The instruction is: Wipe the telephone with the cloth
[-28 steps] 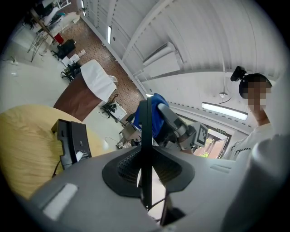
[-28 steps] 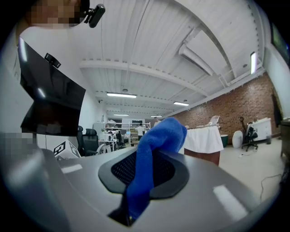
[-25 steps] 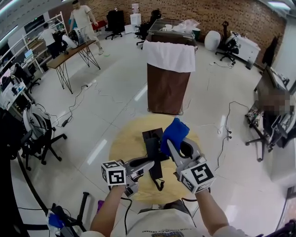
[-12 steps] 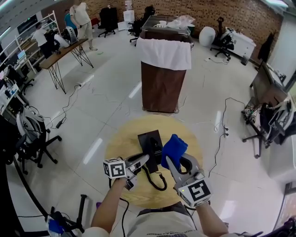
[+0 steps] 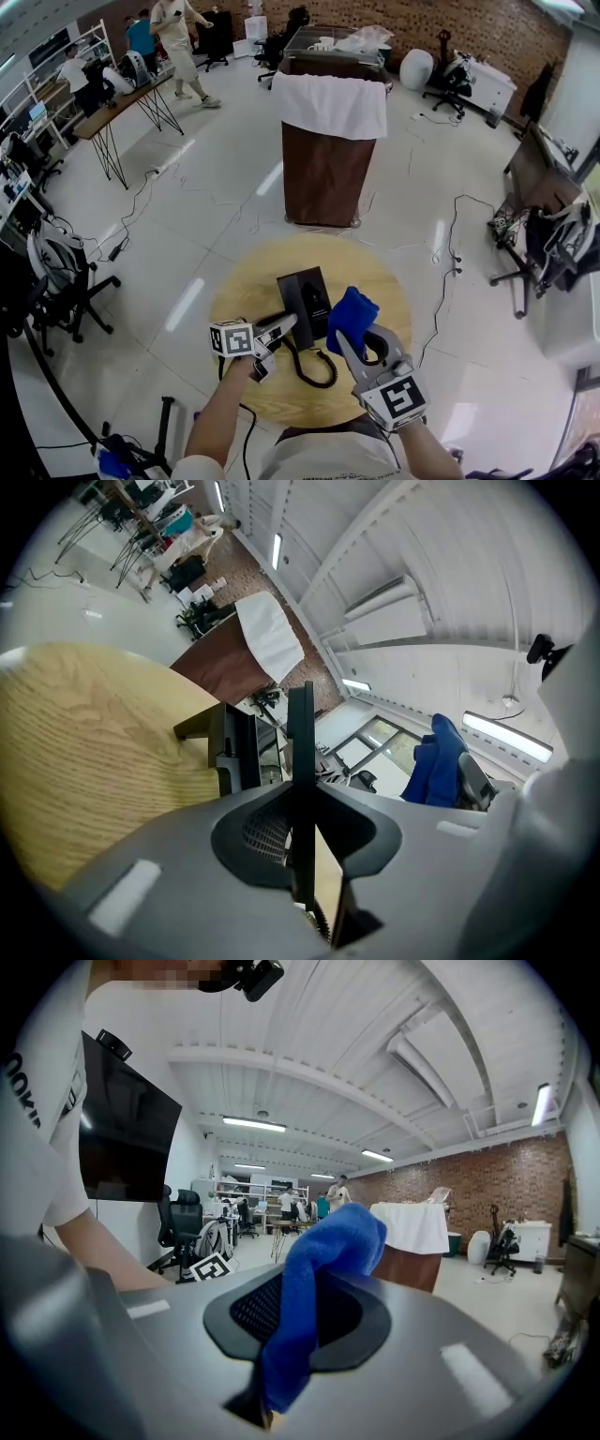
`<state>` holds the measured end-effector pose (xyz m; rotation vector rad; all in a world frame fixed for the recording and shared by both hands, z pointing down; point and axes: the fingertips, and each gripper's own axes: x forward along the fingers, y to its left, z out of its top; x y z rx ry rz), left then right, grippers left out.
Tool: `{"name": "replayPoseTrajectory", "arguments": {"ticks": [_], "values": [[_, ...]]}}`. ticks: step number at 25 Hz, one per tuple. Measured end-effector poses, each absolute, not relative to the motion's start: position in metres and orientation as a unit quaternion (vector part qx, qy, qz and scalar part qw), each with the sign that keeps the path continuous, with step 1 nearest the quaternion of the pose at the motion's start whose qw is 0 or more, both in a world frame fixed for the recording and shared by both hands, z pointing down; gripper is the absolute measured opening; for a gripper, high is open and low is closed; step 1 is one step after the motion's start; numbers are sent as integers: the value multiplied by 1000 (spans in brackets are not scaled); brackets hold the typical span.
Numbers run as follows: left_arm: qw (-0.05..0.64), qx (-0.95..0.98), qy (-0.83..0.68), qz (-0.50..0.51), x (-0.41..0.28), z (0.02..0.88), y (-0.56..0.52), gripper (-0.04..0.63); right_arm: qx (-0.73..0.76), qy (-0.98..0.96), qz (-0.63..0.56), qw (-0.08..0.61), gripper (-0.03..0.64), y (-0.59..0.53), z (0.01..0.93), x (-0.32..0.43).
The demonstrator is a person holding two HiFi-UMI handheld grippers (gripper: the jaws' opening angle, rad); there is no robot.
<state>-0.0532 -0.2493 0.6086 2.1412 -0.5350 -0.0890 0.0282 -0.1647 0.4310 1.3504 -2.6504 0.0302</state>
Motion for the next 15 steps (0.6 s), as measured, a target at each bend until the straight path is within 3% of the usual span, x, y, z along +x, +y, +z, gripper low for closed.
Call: {"name": "replayPoseTrajectory", "arguments": {"ticks": [15], "values": [[515, 827, -223, -28, -54, 655, -265, 63, 476, -873, 28, 105, 61, -168, 451, 50]]}}
